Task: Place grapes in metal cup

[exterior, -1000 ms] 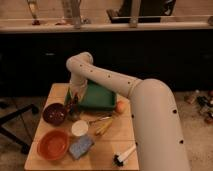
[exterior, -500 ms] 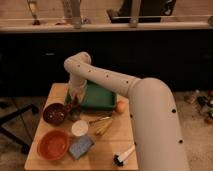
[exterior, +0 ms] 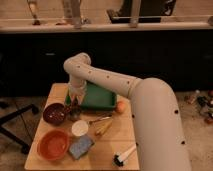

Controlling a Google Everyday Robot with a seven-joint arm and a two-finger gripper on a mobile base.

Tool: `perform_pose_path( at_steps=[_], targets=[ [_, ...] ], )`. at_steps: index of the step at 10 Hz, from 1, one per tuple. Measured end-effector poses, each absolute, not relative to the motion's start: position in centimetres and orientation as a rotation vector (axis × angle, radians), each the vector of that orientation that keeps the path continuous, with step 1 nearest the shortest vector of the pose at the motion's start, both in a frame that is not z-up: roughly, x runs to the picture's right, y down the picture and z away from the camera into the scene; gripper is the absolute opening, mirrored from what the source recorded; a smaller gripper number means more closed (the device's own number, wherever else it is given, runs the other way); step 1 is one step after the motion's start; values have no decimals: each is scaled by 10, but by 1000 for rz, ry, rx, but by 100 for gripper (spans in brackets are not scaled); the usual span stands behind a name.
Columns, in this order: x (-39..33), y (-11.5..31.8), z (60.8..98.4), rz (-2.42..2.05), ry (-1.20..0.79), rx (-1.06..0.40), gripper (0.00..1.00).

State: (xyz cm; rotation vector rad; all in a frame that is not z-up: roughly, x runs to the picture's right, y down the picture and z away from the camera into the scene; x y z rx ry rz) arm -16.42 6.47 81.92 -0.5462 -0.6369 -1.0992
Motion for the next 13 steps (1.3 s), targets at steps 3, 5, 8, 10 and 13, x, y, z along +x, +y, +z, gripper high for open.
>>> perform_pose_path(
  at_steps=[3,5,8,10,13],
  targets=[
    [-171,70,812,-1109,-657,-538,0],
    [-171,74,809,-1110,-668,-535,0],
    [-170,81,804,-1104,-697,-530,0],
    [-169,86,801,-1102,-711,-529,0],
    [-167,93,799,-1098,-729,-526,0]
  ],
)
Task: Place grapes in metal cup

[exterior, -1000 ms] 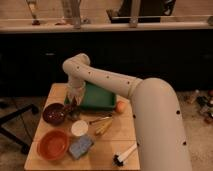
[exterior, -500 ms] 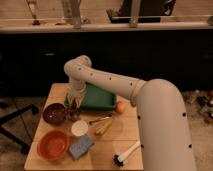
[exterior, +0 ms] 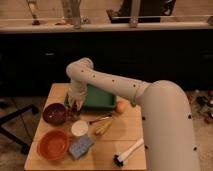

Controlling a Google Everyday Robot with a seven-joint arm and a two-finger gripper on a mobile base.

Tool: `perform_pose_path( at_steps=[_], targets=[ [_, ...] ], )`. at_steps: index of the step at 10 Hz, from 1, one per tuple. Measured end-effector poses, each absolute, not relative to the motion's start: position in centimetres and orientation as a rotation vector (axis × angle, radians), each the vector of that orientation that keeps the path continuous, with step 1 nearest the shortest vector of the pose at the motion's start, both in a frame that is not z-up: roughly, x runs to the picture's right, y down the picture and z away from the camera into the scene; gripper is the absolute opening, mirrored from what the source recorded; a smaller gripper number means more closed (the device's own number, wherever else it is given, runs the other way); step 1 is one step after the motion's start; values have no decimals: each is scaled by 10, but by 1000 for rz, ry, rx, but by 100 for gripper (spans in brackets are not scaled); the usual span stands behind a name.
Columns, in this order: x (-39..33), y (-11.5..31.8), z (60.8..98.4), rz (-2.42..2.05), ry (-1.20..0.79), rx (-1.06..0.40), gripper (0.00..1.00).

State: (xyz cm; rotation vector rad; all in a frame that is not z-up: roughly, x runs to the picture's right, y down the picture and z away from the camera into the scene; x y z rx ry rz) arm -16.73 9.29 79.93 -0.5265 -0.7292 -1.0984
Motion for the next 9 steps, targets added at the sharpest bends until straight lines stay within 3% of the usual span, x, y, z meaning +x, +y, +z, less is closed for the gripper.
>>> perform_pose_path(
  at_steps=[2,9],
  targets=[
    [-167,95,799,-1099,-734,-530,2],
    [-167,95,803,-1088,-748,-539,68]
  ],
)
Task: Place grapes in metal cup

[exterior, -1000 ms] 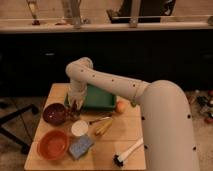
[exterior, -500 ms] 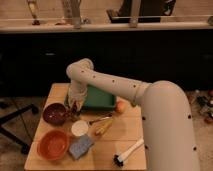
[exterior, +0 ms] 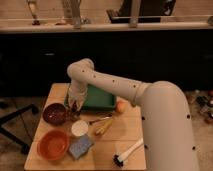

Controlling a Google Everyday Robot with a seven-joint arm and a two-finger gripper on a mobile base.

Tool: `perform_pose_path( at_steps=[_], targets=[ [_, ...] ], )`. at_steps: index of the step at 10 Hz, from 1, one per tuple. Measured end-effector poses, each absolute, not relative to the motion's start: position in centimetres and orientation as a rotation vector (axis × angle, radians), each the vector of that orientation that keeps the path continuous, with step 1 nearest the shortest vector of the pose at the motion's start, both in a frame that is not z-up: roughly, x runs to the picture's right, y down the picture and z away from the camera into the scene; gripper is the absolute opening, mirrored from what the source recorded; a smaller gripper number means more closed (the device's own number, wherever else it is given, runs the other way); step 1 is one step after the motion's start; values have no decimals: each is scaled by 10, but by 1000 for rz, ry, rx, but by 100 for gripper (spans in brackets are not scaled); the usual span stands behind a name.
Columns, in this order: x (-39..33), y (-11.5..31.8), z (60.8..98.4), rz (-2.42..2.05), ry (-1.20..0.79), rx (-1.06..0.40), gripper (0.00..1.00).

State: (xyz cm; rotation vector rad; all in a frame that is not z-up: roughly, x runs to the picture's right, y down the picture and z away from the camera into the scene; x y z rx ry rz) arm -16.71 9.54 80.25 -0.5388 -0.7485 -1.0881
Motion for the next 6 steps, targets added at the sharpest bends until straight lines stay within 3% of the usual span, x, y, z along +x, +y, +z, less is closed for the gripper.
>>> perform_pose_path(
  at_steps=[1,6],
  targets=[
    [-166,94,804,-1085,-751,-538,79],
    [-158,90,808,-1073,-753,-534,80]
  ],
)
